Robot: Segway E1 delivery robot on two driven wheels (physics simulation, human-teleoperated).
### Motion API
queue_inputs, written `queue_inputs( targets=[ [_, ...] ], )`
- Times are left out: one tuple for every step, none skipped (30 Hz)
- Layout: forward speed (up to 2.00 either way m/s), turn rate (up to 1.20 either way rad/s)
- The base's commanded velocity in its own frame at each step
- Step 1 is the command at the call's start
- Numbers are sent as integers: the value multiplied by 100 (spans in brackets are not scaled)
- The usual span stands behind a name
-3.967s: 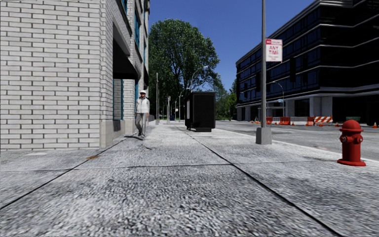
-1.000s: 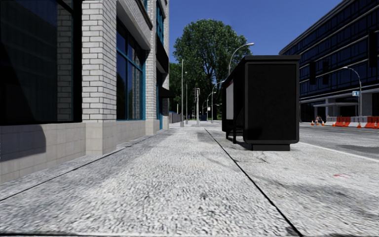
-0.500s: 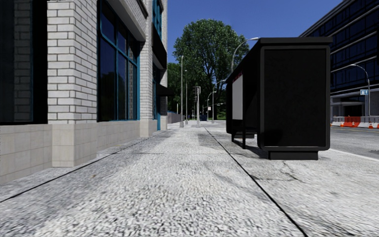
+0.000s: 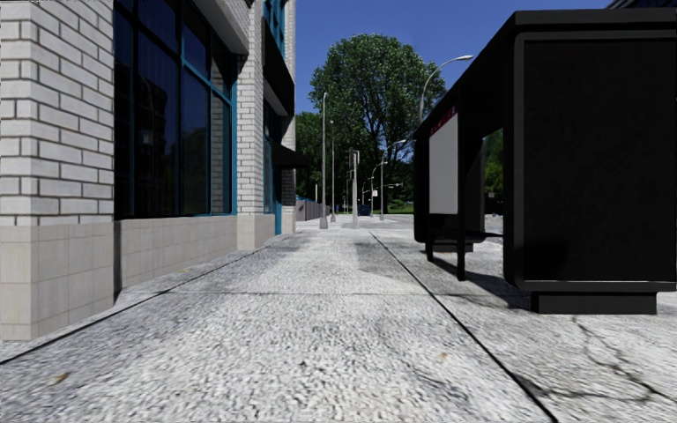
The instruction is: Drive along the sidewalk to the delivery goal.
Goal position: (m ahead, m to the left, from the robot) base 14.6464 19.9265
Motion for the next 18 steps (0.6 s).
queue_inputs(
  targets=[
    [200,0],
    [200,0],
    [200,0],
    [200,0],
    [200,0],
    [200,0],
    [200,0],
    [200,0],
    [200,0],
    [200,0],
    [200,0],
    [200,0],
    [200,0],
    [200,0],
    [200,0],
    [200,0],
    [200,0],
    [200,0]
  ],
)
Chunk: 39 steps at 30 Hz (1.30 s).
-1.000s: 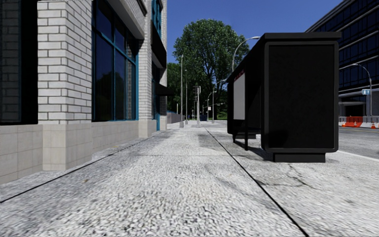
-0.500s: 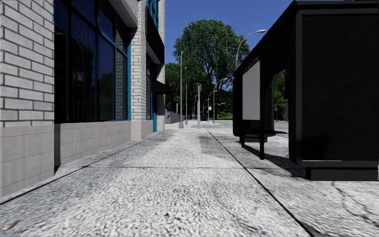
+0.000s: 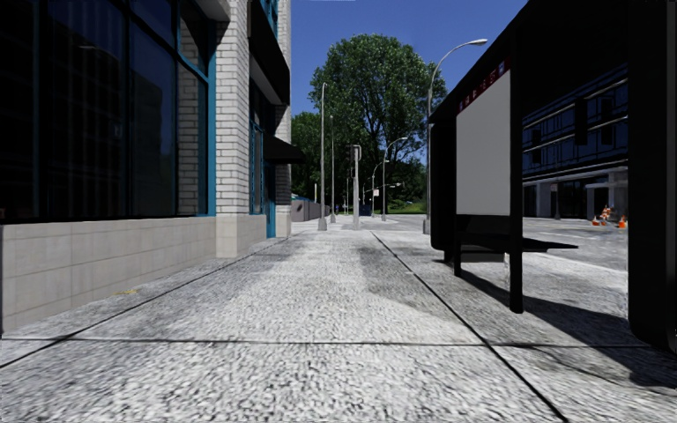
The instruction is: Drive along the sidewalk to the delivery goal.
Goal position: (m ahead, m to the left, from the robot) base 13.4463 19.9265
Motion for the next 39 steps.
queue_inputs(
  targets=[
    [200,0],
    [200,0],
    [200,0],
    [200,0],
    [200,0],
    [200,0],
    [200,0],
    [200,0],
    [200,0],
    [200,0],
    [200,0],
    [200,0],
    [200,0],
    [200,0],
    [200,0],
    [200,0],
    [200,0],
    [200,0],
    [200,0],
    [200,0],
    [200,0],
    [200,0],
    [200,0],
    [200,0],
    [200,0],
    [200,0],
    [200,0],
    [200,0],
    [200,0],
    [200,0],
    [200,0],
    [200,0],
    [200,0],
    [200,0],
    [200,0],
    [200,0],
    [200,0],
    [200,0],
    [200,0]
  ],
)
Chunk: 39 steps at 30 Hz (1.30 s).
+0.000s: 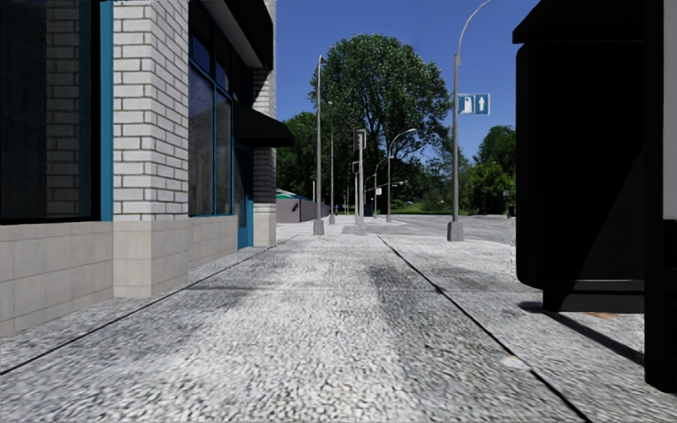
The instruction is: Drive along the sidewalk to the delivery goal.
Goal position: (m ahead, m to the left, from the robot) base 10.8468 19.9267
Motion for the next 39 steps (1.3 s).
queue_inputs(
  targets=[
    [200,0],
    [200,0],
    [200,0],
    [200,0],
    [200,0],
    [200,0],
    [200,0],
    [200,0],
    [200,0],
    [200,0],
    [200,0],
    [200,0],
    [200,0],
    [200,0],
    [200,0],
    [200,0],
    [200,0],
    [200,0],
    [200,0],
    [200,0],
    [200,0],
    [200,0],
    [200,0],
    [200,0],
    [200,0],
    [200,0],
    [200,0],
    [200,0],
    [200,0],
    [200,0],
    [200,0],
    [200,0],
    [200,0],
    [200,0],
    [200,0],
    [200,0],
    [200,0],
    [200,0],
    [200,0]
  ],
)
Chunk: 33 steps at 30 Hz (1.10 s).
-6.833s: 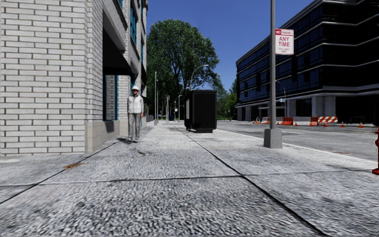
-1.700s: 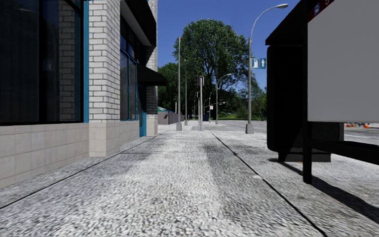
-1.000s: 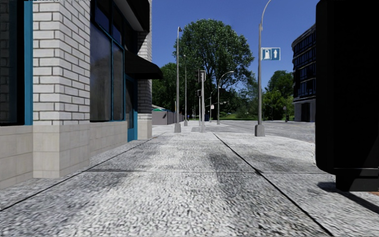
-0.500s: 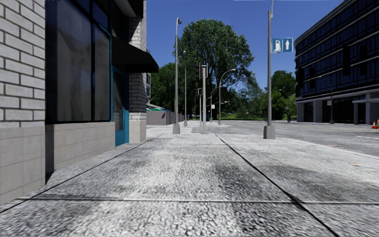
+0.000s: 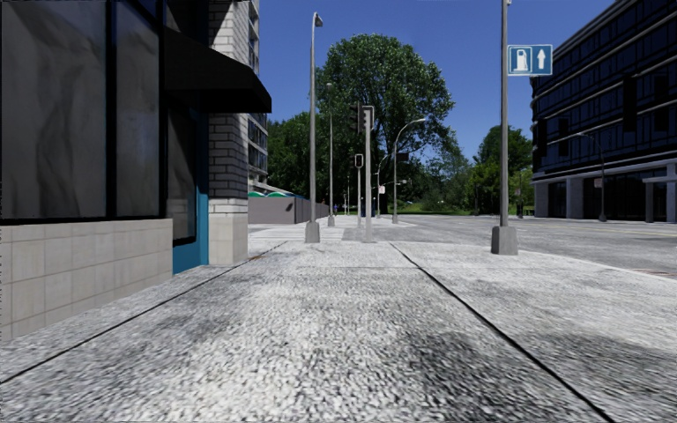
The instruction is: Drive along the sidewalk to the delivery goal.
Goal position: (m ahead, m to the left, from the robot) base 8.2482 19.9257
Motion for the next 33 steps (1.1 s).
queue_inputs(
  targets=[
    [200,0],
    [200,0],
    [200,0],
    [200,0],
    [200,0],
    [200,0],
    [200,0],
    [200,0],
    [200,0],
    [200,0],
    [200,0],
    [200,0],
    [200,0],
    [200,0],
    [200,0],
    [200,0],
    [200,0],
    [200,0],
    [200,0],
    [200,0],
    [200,0],
    [200,0],
    [200,0],
    [200,0],
    [200,0],
    [200,0],
    [200,0],
    [200,0],
    [200,0],
    [200,0],
    [200,0],
    [200,0],
    [200,0]
  ],
)
